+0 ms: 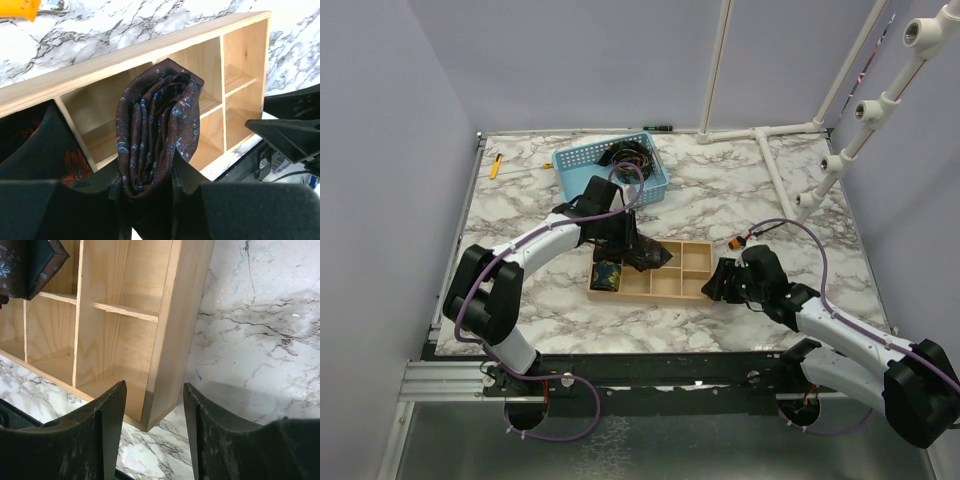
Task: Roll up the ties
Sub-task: Place the tie in the storage box.
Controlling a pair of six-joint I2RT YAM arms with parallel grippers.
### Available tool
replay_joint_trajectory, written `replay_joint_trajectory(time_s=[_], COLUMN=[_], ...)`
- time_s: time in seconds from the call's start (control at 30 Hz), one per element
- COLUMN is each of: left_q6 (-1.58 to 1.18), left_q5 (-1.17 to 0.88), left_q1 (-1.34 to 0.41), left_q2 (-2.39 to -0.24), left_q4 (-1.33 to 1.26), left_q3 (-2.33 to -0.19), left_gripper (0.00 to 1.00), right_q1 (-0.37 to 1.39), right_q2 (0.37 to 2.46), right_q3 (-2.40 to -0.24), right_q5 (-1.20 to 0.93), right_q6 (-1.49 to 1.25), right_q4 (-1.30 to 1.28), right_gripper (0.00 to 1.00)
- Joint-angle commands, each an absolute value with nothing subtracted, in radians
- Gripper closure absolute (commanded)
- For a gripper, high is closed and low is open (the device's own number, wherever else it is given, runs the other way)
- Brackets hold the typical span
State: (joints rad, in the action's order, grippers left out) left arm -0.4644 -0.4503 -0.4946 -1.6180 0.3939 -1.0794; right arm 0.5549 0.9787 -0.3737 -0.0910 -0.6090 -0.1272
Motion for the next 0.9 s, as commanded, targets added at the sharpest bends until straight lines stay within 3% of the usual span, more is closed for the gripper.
replay_joint_trajectory(time_s=[0.0, 0.37, 0.87], left_q6=[-0.395, -0.366, -0.319], left_q5=[-0.323, -0.241, 0.061], left_q1=[-0.491, -0.520, -0.609], left_q2=[-1.632, -1.713, -1.795], left_q4=[0.503, 0.572, 0.761], left_q3=[-1.113, -1.197, -1.334], left_gripper=[1.00, 1.00, 1.00], right_q1=[0.551, 0.551, 0.551], right_q2=[0.974, 0.966, 0.953], right_q3=[-0.364, -0.362, -0.357], right_q5=[-0.097, -0.095, -0.096], right_q6=[-0.607, -0.612, -0.617], right_q4=[-0.121, -0.122, -0.122], right_gripper=[0.47, 0.47, 0.47])
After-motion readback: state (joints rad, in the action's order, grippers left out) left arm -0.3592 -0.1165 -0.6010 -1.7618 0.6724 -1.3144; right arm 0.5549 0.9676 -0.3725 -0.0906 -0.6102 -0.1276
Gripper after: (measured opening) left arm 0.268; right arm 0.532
